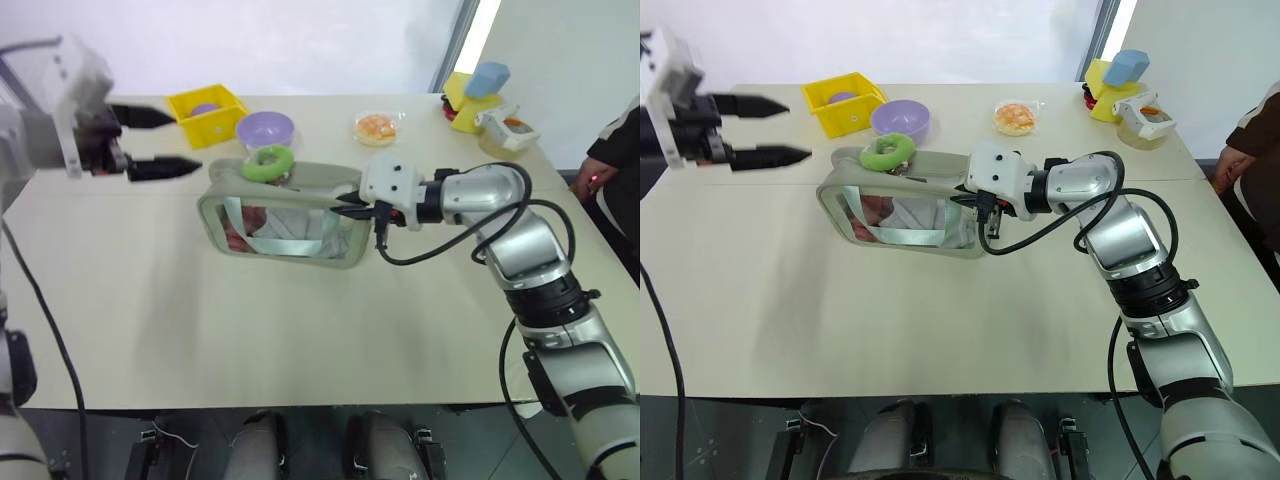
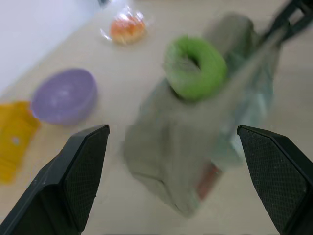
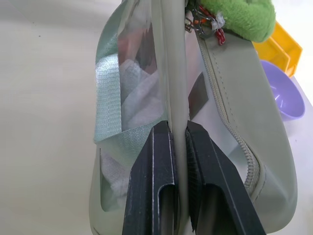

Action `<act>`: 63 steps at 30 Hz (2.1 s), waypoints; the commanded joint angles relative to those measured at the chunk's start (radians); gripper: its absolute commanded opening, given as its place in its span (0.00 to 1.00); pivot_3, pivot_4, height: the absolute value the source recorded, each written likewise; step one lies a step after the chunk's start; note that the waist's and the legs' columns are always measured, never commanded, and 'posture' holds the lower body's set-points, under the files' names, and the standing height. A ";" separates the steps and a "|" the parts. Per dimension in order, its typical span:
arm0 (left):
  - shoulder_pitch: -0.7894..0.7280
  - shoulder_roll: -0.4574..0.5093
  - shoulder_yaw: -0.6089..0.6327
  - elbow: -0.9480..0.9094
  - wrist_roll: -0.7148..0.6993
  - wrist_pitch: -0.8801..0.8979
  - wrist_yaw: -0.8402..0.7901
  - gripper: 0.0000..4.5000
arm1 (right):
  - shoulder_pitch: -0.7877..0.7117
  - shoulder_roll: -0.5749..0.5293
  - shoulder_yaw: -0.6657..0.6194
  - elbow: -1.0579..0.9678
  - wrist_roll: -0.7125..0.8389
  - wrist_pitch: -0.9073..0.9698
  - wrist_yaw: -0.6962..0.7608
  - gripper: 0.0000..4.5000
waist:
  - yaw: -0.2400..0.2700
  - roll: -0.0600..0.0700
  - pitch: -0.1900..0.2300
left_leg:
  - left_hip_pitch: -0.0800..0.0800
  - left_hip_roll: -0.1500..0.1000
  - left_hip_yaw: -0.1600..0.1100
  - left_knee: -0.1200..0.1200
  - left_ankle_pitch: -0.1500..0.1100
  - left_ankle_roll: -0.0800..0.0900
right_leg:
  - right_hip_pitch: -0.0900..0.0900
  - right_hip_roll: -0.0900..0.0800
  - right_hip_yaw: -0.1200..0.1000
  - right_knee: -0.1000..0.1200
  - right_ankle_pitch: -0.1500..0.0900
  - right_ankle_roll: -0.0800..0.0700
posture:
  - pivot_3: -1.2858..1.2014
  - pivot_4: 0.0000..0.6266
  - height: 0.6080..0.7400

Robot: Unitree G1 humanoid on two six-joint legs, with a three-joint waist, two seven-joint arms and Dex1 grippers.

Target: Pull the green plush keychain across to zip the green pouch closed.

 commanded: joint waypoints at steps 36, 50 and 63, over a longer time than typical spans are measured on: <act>0.082 -0.088 -0.038 0.005 0.084 -0.152 0.048 0.00 | -0.436 0.106 -0.193 0.360 0.221 0.336 0.013 0.71 | -0.002 0.000 0.000 | 0.000 0.000 0.001 0.000 0.000 0.000 | 0.000 0.000 0.000 0.000 0.000 0.000 | 0.52 0.24 0.99; 0.109 -0.085 -0.028 -0.020 0.087 -0.148 0.060 0.00 | -0.533 0.372 -0.105 0.716 0.118 0.325 -0.121 0.71 | -0.004 0.000 0.000 | -0.001 0.000 0.000 0.000 0.000 0.001 | 0.000 0.000 0.000 0.001 0.000 0.000 | 0.52 0.24 0.99; 0.115 -0.097 -0.024 -0.009 0.090 -0.160 0.070 0.00 | -0.542 0.282 -0.195 0.610 0.180 0.465 -0.094 0.01 | -0.001 0.001 0.000 | -0.002 0.000 0.000 -0.001 0.000 0.001 | -0.001 0.000 0.000 0.001 0.000 0.000 | 0.52 0.24 0.99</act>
